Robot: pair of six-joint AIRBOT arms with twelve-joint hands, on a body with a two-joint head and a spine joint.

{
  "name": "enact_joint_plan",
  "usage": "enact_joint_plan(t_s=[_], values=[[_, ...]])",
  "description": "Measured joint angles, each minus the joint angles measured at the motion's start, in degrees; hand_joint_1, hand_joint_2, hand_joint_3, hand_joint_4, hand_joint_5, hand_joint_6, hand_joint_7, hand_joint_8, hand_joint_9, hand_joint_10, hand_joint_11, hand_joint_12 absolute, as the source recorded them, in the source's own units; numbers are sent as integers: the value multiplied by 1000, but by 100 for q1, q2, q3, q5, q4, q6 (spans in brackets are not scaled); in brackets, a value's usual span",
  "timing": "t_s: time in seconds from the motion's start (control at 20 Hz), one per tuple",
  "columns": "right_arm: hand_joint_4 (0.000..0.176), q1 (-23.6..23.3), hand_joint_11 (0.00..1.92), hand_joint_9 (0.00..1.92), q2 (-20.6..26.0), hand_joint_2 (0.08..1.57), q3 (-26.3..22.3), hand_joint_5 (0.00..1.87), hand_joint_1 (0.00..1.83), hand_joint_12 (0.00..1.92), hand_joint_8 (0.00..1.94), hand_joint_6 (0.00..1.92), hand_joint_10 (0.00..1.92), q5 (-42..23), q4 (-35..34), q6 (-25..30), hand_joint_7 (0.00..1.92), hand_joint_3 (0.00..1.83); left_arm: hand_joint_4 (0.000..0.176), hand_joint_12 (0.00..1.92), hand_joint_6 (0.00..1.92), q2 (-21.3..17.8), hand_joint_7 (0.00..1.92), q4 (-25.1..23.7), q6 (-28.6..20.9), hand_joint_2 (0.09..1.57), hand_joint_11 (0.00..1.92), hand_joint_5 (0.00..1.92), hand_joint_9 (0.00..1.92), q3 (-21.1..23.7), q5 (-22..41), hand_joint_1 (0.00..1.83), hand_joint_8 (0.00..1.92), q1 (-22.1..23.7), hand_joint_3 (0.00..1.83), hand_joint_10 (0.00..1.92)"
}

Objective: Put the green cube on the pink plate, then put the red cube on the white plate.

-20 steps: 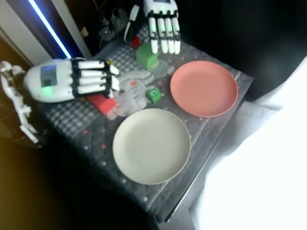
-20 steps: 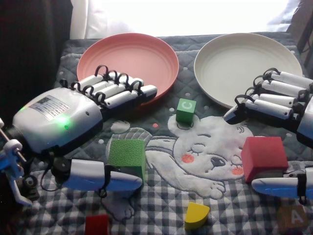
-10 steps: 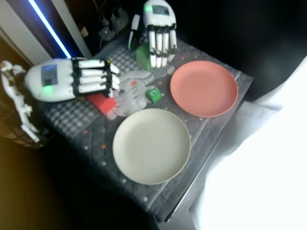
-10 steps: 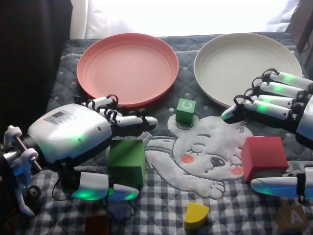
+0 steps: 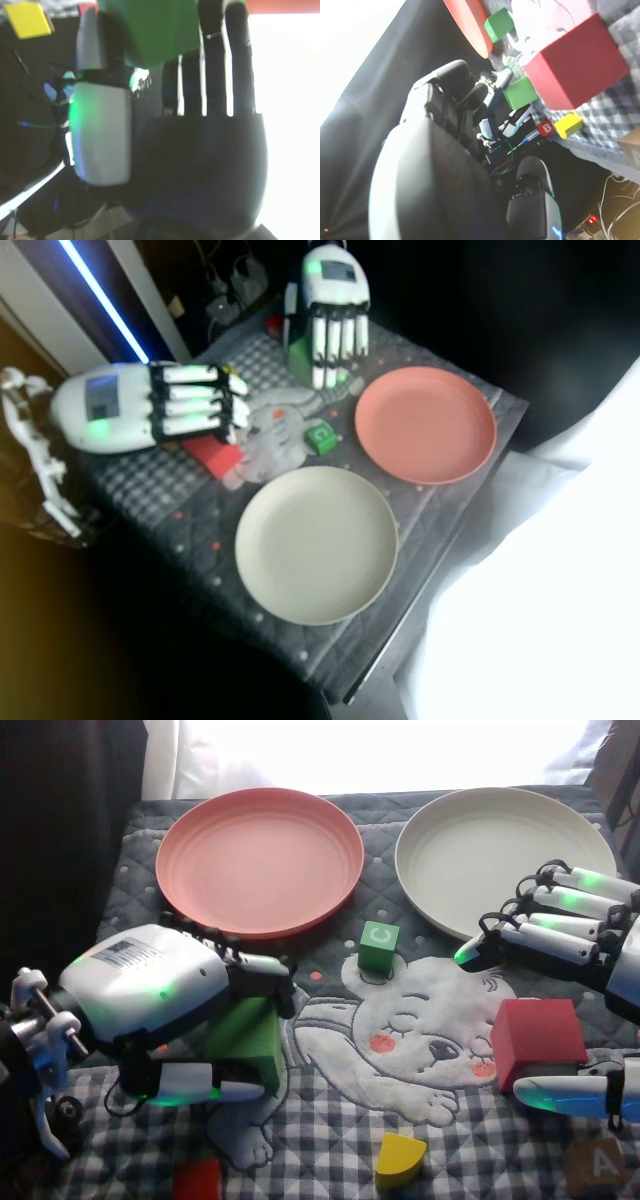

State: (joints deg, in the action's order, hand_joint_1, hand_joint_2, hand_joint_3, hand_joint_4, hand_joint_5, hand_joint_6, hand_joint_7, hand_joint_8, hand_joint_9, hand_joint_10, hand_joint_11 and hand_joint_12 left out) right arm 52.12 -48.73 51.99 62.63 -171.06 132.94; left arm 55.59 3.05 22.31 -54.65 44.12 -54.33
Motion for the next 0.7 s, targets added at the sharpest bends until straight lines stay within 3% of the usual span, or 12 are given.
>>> enact_joint_plan(t_s=[0.05,0.15,0.25,0.3,0.35,0.5,0.6,0.7], values=[[0,0,0,67,0,1189,0,31,236,1500,709,929,1005,0,2,0,242,34,0,1598,1368,2,708,24,-24,1245,684,612,784,-35,46,1335,1358,0,0,1529],[0,0,0,97,0,1164,0,75,351,1479,676,897,956,0,0,0,257,17,0,1664,1404,2,699,114,31,1256,562,599,738,-87,96,1329,1393,42,0,1564],[0,0,0,140,0,1194,0,95,330,1466,588,850,885,-4,0,0,300,18,0,1665,1388,-9,725,225,68,1248,557,614,737,-122,271,1331,1354,120,0,1550],[0,0,0,148,0,1197,0,117,353,1467,583,856,887,-4,0,0,313,17,0,1652,1351,-26,746,210,63,1242,584,622,741,-122,376,1335,1335,186,0,1548],[0,0,0,157,0,1196,0,133,339,1455,559,841,877,2,2,0,325,12,0,1757,1188,-55,765,199,63,1233,649,656,780,-122,540,1342,1361,282,0,1608],[0,0,0,180,-13,1186,2,163,344,1460,452,761,819,0,2,0,372,2,0,1648,1187,-90,802,197,61,1213,691,652,847,-293,964,1348,1301,570,0,1504],[0,0,0,202,-35,1202,26,169,328,1498,455,762,838,4,-2,0,394,8,0,1587,1193,-90,833,260,63,1199,635,694,842,-428,949,1344,1238,713,0,1458],[0,0,0,183,-68,1202,31,184,343,1522,466,788,867,-2,-4,0,386,4,0,1675,1157,-76,814,313,61,1205,567,725,785,-640,776,1338,1304,968,2,1506]])
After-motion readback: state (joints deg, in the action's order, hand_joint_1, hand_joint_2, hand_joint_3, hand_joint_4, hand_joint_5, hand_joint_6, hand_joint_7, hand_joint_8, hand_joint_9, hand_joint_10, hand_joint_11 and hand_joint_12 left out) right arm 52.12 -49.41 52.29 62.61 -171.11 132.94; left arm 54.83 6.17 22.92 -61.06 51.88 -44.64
